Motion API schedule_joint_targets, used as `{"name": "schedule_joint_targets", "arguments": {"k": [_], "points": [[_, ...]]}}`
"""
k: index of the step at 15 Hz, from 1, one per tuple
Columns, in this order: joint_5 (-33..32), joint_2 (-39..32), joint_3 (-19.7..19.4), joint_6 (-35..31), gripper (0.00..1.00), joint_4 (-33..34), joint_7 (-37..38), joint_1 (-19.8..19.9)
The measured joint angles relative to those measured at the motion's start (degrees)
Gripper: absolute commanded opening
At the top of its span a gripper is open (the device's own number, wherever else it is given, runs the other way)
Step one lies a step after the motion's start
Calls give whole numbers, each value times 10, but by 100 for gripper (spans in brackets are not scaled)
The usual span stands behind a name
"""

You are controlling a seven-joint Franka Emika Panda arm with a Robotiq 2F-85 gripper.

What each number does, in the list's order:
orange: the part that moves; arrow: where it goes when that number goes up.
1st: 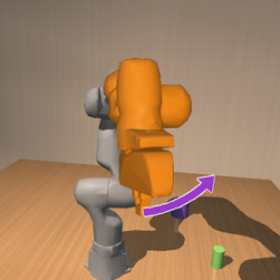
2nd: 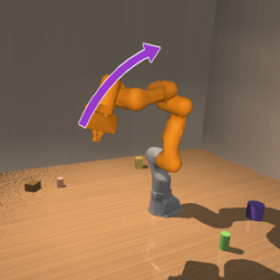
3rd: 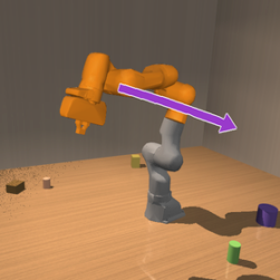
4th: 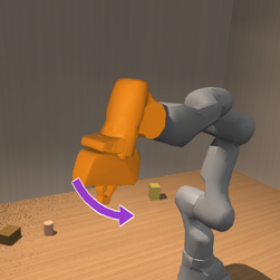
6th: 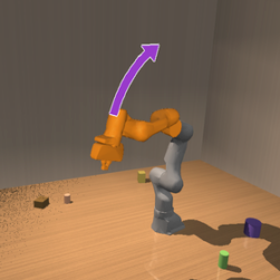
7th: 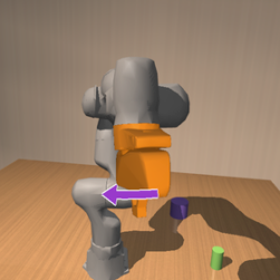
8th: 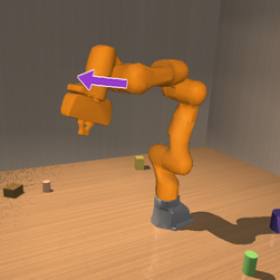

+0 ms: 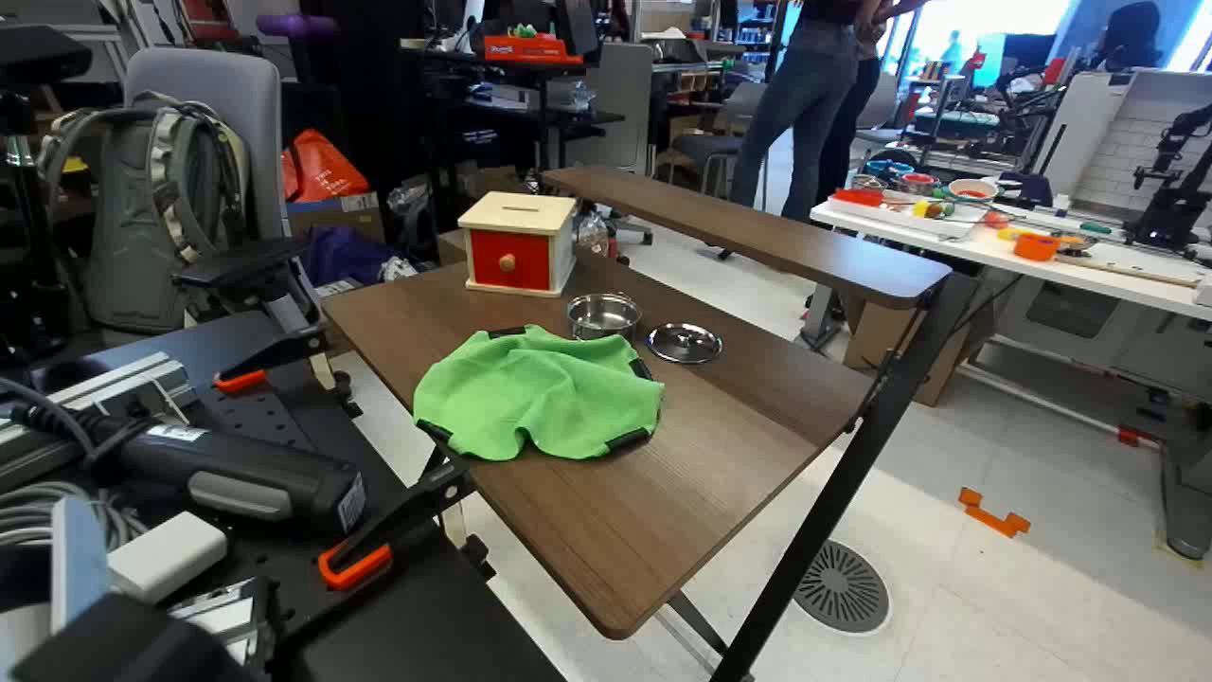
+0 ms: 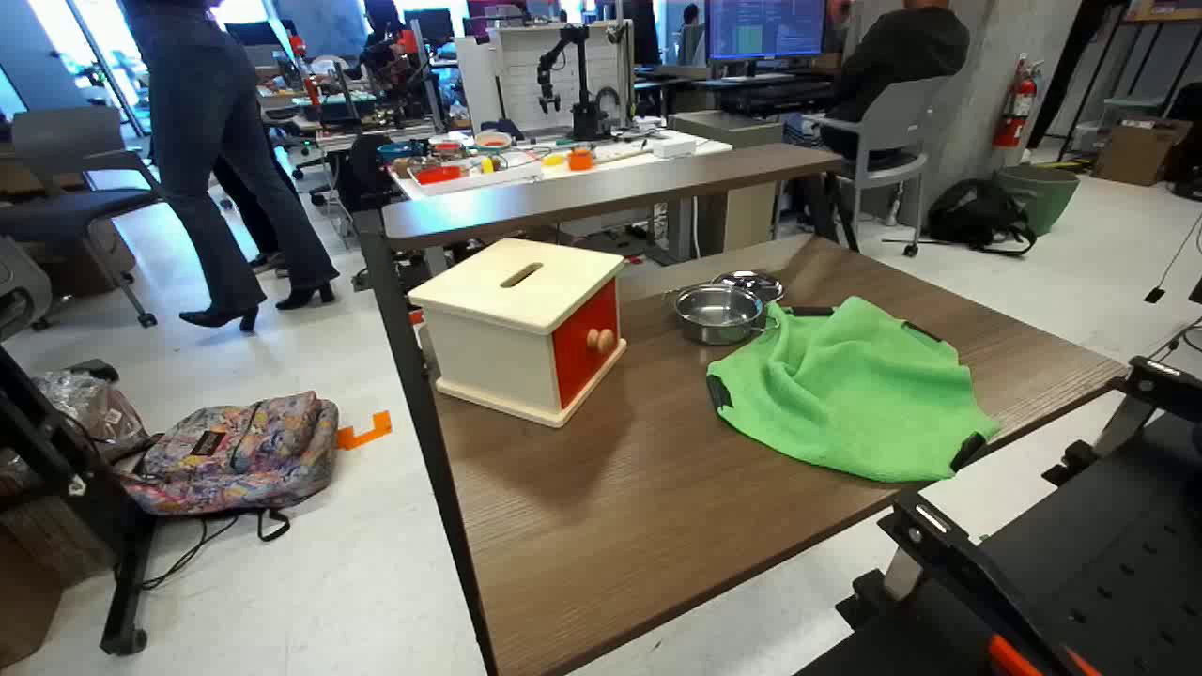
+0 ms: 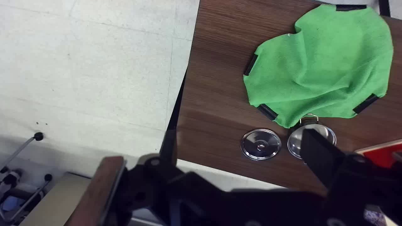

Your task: Move the green cloth

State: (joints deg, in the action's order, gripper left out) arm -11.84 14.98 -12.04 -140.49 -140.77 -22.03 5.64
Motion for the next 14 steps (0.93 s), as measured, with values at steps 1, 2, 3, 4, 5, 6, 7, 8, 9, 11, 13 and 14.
{"name": "schedule_joint_targets", "arguments": {"k": [1, 2, 3, 4, 5, 6, 7, 8, 9, 11, 13, 14], "points": [[0, 0, 0, 0, 100, 0, 0, 0], [0, 0, 0, 0, 100, 0, 0, 0], [6, -1, 0, 0, 100, -1, -2, -1], [12, -2, 1, 0, 100, -4, -4, -2], [22, -6, 1, -1, 100, -9, -9, -5], [35, -12, 2, -2, 100, -14, -17, -9], [49, -20, 2, -5, 100, -21, -25, -14], [64, -30, 4, -9, 100, -27, -33, -20], [83, -41, 5, -14, 100, -32, -44, -26], [121, -66, 7, -32, 100, -42, -65, -40], [165, -100, 13, -51, 100, -46, -90, -52], [193, -120, 18, -61, 100, -46, -106, -56]]}}
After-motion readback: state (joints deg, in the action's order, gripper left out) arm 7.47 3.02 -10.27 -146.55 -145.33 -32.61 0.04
